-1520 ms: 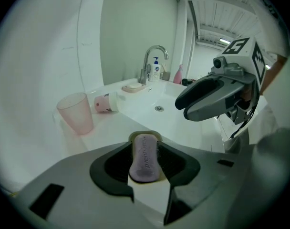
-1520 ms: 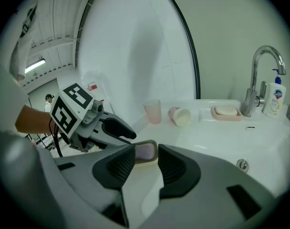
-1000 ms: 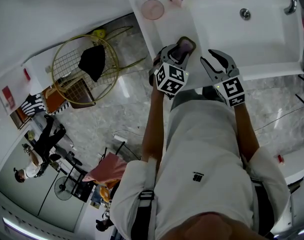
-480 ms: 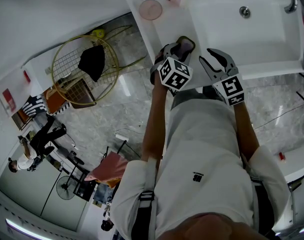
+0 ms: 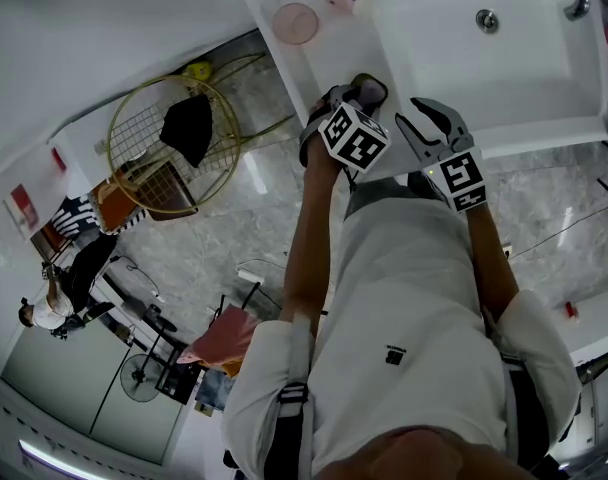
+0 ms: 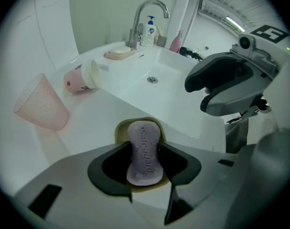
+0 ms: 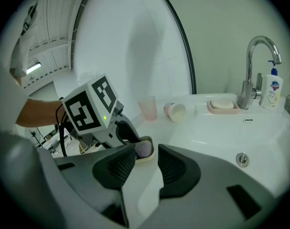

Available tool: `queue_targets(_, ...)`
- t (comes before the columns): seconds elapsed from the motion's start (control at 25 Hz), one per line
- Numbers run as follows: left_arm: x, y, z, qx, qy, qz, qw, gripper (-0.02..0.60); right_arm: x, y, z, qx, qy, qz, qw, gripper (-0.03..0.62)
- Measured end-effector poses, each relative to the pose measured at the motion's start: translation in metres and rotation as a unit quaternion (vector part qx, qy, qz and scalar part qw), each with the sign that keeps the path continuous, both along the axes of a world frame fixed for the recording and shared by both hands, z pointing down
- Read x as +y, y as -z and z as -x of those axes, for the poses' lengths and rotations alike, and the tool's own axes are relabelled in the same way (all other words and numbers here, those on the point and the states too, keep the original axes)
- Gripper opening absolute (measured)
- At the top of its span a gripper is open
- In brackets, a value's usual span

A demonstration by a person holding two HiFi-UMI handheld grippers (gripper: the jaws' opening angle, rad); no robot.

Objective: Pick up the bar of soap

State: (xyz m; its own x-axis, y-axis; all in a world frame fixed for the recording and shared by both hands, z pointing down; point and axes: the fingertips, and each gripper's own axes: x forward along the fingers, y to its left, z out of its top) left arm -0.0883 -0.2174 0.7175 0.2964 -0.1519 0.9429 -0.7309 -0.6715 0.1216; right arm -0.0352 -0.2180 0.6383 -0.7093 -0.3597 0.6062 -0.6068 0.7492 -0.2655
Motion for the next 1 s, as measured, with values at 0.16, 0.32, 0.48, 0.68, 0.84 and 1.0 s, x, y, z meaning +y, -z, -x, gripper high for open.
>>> queue_targets(0.16, 0.000, 0.002, 0.000, 0.013, 0.012, -0.004, 0.9998, 0.186, -0.003, 0.003, -0.004, 0.000, -0.006, -0.002, 1.000, 0.163)
queue_targets(0.32, -0.001, 0.004, -0.001, 0.034, 0.029, -0.005, 0.9990, 0.186, -0.004, 0.007, -0.006, -0.002, -0.016, -0.006, 1.000, 0.160)
queue_targets(0.48, -0.001, 0.006, 0.000, 0.058, 0.049, -0.004, 0.9971, 0.186, -0.004, 0.009, -0.008, -0.002, -0.021, -0.009, 1.000, 0.160)
queue_targets(0.68, 0.002, 0.010, 0.002, 0.079, 0.066, -0.007, 0.9947, 0.186, 0.000, 0.008, -0.010, 0.004, -0.023, -0.010, 1.000, 0.160)
queue_targets(0.84, 0.002, 0.013, 0.003, 0.088, 0.071, -0.019, 0.9934, 0.186, 0.000, 0.011, -0.008, 0.002, -0.025, -0.015, 1.000, 0.158)
queue_targets(1.0, 0.004, 0.015, 0.003, 0.094, 0.074, -0.041, 0.9920, 0.186, 0.002, 0.010, -0.007, 0.005, -0.023, -0.017, 1.000, 0.158)
